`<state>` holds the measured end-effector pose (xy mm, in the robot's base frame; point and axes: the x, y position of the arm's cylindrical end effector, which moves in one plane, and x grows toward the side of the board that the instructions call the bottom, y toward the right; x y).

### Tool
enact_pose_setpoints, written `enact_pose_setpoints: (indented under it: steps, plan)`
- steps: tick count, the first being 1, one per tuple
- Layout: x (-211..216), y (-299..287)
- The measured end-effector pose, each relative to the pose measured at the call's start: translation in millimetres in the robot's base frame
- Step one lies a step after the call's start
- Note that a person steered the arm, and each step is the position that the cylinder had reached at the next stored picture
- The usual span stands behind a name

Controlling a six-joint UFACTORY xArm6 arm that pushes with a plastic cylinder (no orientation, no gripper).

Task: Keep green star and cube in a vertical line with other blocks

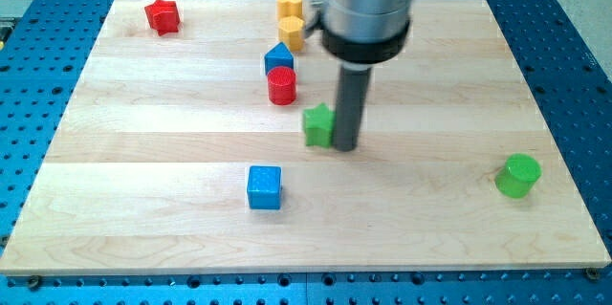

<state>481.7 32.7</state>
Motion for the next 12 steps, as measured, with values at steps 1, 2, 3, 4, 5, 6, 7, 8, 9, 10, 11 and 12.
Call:
enact_pose_setpoints:
  steps: [1, 2, 3, 4, 5, 6, 7, 8, 9, 10, 11, 12]
  plan:
    - [0, -4]
    - [-7, -31]
    - [-7, -36]
    - [-7, -38]
    - [-8, -47]
    - [25, -9]
    - [80, 14]
    - [117, -61]
    - [86, -98]
    - [57, -97]
    - [42, -84]
    - [46, -82]
